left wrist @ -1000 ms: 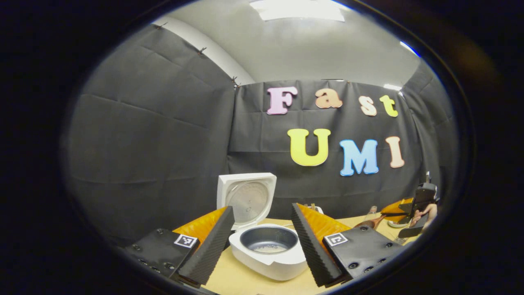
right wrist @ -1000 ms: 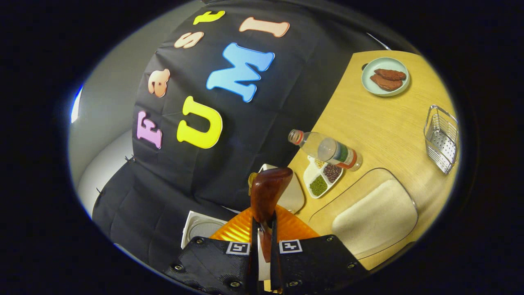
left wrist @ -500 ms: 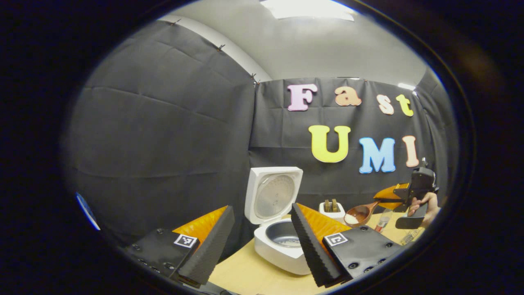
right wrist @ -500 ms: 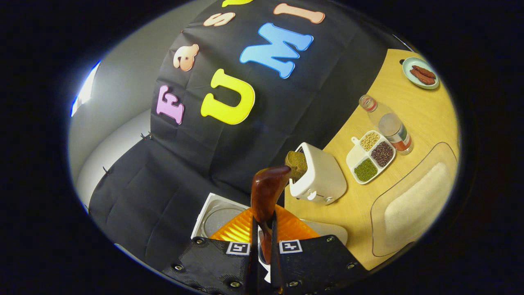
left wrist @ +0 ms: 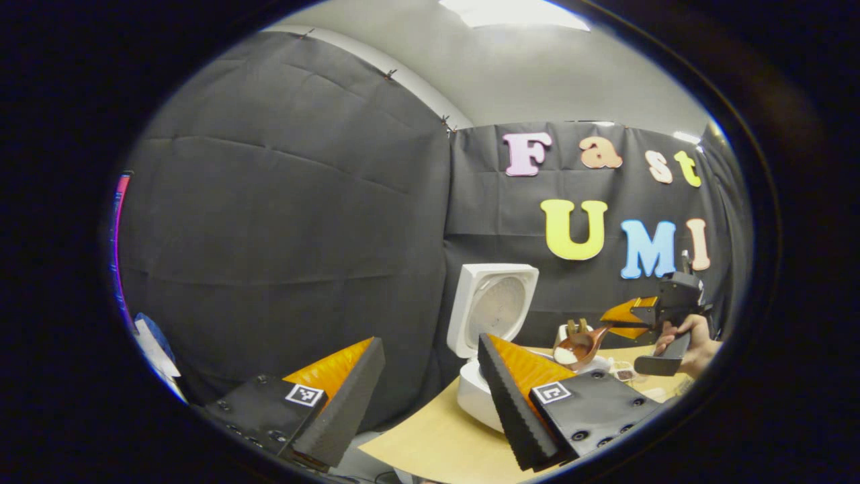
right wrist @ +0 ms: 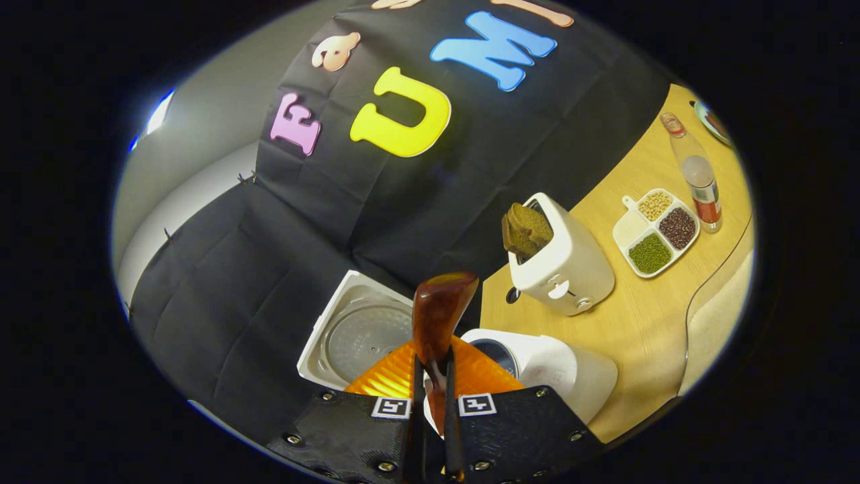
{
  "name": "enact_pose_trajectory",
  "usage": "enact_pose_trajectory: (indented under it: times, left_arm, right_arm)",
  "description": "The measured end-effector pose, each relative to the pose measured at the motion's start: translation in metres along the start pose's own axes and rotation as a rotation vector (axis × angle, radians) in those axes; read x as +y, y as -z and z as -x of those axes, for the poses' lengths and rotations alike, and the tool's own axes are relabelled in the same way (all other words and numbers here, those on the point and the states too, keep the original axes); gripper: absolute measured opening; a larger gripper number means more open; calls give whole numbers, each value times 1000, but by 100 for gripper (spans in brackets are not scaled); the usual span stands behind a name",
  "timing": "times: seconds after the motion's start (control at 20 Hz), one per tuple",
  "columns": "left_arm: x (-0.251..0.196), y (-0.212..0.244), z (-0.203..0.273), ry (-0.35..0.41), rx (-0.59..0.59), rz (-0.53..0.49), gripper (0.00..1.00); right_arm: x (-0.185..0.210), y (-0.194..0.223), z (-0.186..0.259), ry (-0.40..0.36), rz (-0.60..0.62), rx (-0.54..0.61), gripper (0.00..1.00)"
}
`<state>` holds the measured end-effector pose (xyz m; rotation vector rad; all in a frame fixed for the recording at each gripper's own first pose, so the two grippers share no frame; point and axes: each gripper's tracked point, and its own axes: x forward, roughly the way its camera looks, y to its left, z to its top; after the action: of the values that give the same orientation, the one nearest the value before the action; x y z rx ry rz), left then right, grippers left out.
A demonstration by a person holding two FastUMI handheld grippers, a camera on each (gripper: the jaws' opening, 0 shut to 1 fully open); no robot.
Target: Close the left gripper, press the button to open the rice cooker; take a wooden spoon from the chopstick holder with the right hand, scoop a spoonful of rice and pour it into the rice cooker, then put the wooden spoon back into the chopstick holder.
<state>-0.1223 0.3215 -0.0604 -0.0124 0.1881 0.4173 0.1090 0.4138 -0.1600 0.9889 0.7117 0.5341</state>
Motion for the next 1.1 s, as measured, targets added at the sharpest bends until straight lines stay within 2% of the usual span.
enact_pose_trajectory:
  times: [0.15, 0.2, 0.5, 0.55, 0.75, 0.8, 0.85, 1.1]
  left_arm:
    - [14, 5, 6, -29, 13, 5, 97]
    - [19, 6, 8, -40, 16, 3, 99]
    - [42, 20, 17, -91, 47, 9, 99]
    - [44, 21, 19, -95, 50, 14, 97]
    - [48, 26, 20, -98, 51, 31, 99]
    - [48, 26, 19, -97, 49, 37, 97]
    - [48, 28, 18, -95, 49, 41, 99]
    - [44, 30, 16, -87, 48, 52, 97]
  right_arm:
    - [7, 18, -19, 20, 111, -9, 11]
    - [8, 25, -26, 24, 151, -1, 11]
    - [17, 64, -50, 37, 387, 64, 11]
    - [18, 70, -51, 43, 431, 74, 11]
    - [13, 69, -52, 77, 613, 59, 11]
    - [13, 68, -52, 82, 659, 51, 11]
    - [14, 67, -53, 88, 705, 46, 11]
    - [27, 62, -53, 85, 956, 7, 11]
